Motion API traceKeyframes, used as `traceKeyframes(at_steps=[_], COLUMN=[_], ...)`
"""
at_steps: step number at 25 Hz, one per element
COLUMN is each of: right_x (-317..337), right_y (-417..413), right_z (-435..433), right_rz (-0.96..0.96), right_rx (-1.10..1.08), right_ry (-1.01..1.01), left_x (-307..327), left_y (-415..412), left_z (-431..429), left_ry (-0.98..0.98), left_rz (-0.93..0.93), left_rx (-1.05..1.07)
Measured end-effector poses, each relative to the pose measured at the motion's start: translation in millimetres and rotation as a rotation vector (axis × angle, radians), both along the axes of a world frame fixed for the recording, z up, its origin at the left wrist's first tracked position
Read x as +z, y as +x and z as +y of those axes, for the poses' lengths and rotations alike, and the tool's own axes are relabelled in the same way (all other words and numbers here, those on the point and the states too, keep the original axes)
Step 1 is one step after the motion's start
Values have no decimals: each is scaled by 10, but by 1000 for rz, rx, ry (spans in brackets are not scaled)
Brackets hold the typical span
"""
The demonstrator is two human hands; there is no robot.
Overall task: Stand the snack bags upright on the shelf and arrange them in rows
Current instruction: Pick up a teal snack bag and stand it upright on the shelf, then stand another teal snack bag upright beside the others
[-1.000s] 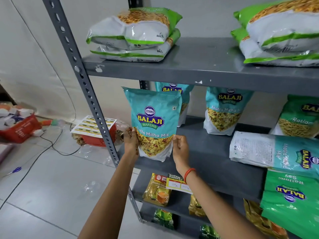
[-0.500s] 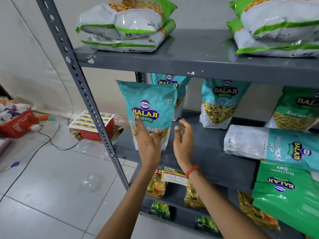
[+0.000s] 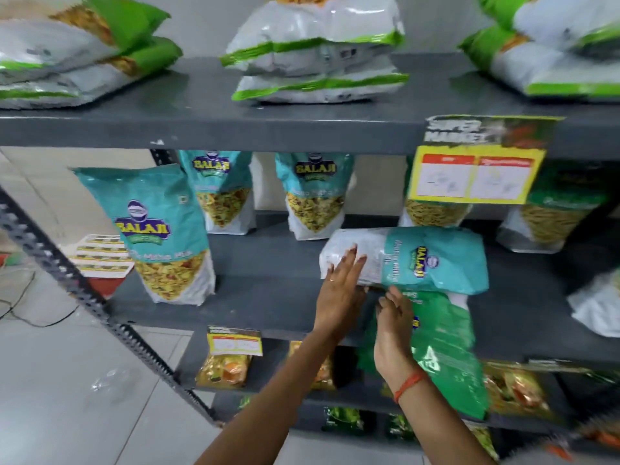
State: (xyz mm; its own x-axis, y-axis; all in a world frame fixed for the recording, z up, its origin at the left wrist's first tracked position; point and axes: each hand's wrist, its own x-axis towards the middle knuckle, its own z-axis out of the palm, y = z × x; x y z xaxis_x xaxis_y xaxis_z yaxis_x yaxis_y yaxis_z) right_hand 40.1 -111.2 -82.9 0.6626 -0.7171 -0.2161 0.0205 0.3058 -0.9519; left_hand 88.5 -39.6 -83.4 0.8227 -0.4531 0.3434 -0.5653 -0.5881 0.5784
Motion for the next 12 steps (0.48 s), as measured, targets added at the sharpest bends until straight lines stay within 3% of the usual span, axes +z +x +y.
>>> traceKeyframes(at_steps=[3, 6, 9, 12], right_x=[146, 275, 258, 223], right_y=[-146, -199, -136, 22], right_z=[-304, -415, -498, -557], right_rz=[-2, -1, 1, -46], right_rx=[13, 78, 115, 183], right_ry=[273, 406, 353, 258], left_x=[-71, -39, 26, 190], left_y=[-61, -123, -160, -76], left_z=[-284, -405, -404, -216], left_ry=[-43, -109, -327, -504], left_rz=[20, 65, 206, 178], left_rx=[-3, 90, 140, 230])
